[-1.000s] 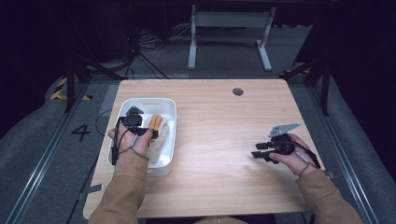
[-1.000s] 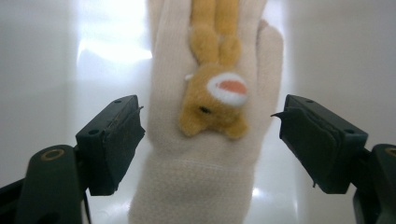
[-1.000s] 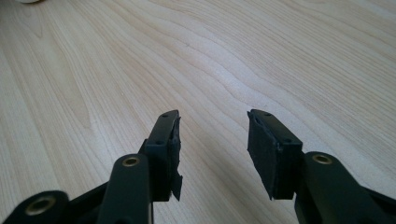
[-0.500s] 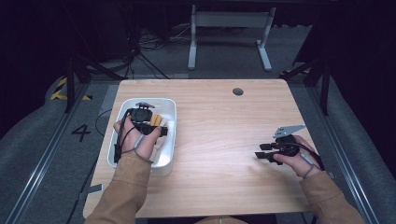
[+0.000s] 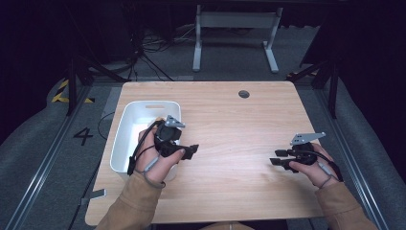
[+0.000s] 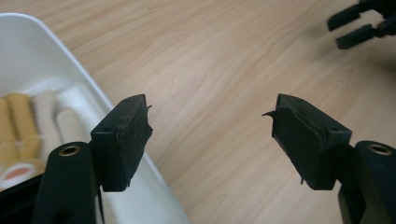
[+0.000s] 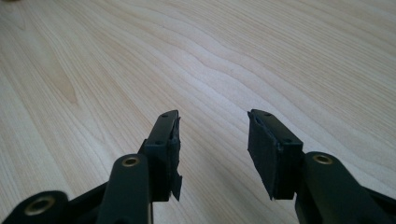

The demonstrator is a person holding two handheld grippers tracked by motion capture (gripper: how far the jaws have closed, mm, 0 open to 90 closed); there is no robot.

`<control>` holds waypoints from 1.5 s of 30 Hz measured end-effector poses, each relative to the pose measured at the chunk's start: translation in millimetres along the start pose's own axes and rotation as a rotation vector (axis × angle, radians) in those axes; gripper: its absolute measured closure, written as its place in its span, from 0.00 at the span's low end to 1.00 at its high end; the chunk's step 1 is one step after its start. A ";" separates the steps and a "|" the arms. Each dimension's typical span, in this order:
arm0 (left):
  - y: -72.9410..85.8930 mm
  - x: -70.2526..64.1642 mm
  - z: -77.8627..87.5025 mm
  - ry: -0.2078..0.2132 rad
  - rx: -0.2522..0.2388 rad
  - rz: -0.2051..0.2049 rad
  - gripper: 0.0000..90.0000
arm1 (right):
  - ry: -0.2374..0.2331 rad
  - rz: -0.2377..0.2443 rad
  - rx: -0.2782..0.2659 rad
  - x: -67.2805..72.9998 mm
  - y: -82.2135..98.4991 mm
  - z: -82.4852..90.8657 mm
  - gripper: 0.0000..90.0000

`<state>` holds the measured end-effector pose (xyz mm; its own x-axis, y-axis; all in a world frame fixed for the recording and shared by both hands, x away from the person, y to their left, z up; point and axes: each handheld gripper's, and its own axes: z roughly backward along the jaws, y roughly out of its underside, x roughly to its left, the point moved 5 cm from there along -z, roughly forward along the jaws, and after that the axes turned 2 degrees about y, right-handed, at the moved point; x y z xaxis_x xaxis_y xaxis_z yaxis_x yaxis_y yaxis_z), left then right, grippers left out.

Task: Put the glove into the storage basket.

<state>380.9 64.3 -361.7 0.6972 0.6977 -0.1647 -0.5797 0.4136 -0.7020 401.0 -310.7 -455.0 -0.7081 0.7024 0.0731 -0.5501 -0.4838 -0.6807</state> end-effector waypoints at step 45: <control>71.1 -37.9 -119.7 0.215 0.069 -0.234 0.30 | -0.031 0.039 0.025 0.9 1.1 -16.5 0.60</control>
<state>363.7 -2.7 -488.3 0.8836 0.4427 -0.1523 -0.4155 0.5918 -0.6907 407.0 -302.0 -467.7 -0.7423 0.6664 0.0700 -0.5327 -0.5236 -0.6649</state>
